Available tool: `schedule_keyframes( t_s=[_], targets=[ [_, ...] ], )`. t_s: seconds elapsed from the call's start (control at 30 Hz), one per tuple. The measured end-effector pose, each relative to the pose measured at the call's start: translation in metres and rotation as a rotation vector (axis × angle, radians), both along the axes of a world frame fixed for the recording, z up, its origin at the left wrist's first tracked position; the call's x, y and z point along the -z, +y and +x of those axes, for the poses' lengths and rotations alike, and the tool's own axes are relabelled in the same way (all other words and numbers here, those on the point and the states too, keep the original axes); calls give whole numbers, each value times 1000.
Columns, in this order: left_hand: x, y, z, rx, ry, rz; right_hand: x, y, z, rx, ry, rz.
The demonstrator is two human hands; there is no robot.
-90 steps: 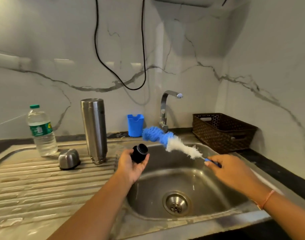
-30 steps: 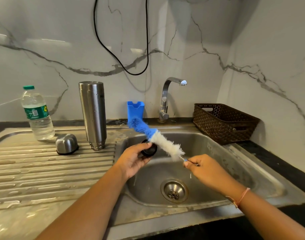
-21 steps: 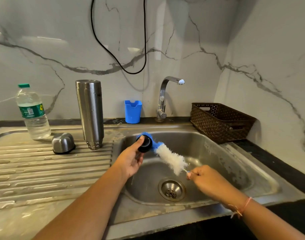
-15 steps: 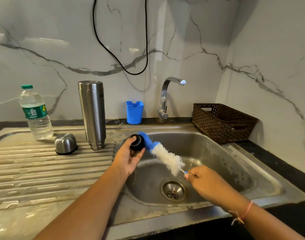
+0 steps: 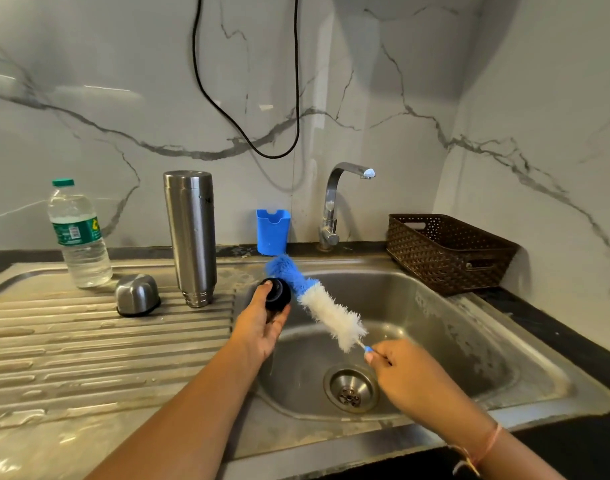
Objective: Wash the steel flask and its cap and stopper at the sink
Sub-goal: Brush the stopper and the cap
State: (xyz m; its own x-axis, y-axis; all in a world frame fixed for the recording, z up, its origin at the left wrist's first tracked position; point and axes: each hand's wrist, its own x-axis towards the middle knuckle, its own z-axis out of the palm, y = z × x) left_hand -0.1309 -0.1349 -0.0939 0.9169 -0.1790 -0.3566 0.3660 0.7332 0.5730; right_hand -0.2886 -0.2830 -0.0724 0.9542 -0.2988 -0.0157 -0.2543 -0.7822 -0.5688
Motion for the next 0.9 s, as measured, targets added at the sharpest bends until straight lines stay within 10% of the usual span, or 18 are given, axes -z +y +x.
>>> schedule_keyframes(
  t_s=[0.23,0.9],
  targets=[
    [-5,-9,-13,248,-34,136,-12,5,4,63,-47,-67],
    [-13,-3,-12,126,-72,-111,-7,37,-17,-5,-10,-98]
  ],
)
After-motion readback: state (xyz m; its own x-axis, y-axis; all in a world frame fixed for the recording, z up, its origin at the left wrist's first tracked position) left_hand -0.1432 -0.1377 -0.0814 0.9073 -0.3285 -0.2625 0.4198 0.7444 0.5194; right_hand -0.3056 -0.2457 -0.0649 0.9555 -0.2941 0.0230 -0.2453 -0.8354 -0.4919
